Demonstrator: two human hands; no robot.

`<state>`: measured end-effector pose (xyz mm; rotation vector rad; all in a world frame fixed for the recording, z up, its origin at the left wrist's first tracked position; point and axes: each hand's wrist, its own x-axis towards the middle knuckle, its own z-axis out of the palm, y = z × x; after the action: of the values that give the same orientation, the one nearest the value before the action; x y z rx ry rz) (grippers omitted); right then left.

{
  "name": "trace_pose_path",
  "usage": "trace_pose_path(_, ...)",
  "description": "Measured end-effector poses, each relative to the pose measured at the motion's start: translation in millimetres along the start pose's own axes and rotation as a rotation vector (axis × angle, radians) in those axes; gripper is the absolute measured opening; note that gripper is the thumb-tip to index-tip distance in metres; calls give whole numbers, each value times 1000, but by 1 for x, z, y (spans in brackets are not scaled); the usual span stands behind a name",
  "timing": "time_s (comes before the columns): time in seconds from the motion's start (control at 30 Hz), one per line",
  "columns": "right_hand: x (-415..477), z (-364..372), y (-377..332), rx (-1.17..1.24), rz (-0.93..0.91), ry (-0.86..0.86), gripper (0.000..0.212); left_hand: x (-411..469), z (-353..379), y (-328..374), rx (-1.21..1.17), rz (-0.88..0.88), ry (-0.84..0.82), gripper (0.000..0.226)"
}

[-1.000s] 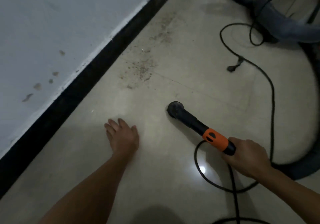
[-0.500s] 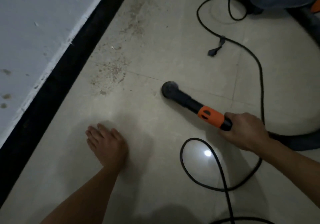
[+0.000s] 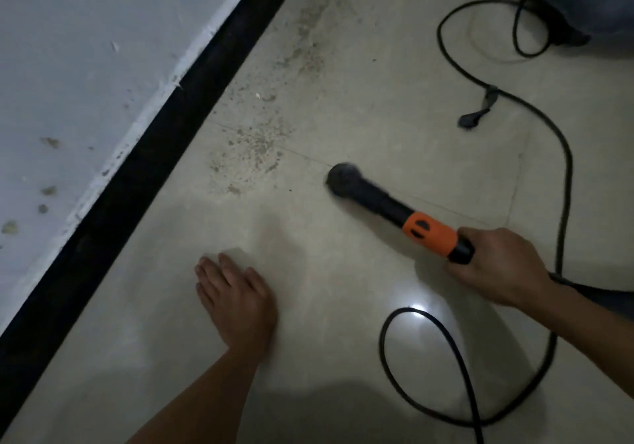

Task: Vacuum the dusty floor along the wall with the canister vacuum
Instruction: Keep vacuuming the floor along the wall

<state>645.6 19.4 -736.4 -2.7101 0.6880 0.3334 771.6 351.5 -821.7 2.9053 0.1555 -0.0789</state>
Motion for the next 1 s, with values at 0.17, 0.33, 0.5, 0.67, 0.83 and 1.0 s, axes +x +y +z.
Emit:
trace_pose_path(0.17, 26, -16, -10, 23, 37, 13, 24, 0, -4, 2, 9, -3, 3, 63)
trace_pose_path(0.33, 5, 10, -41, -95, -219, -89, 28, 0, -6, 3, 39, -5, -28, 63)
trace_pose_path(0.5, 55, -10, -46, 32, -6, 9, 25, 4, -7, 5, 35, -8, -22, 65)
trace_pose_path(0.67, 29, 12, -81, 39, -233, -86, 28, 3, -5, 0, 47, 2, -45, 68)
trace_pose_path(0.83, 72, 2, -92, -14, -104, -35, 18, 4, -3, -1, 23, 14, -26, 60)
trace_pose_path(1.0, 63, 4, -113, -30, -139, -60, 22, 3, -1, -4, 19, 11, -24, 60)
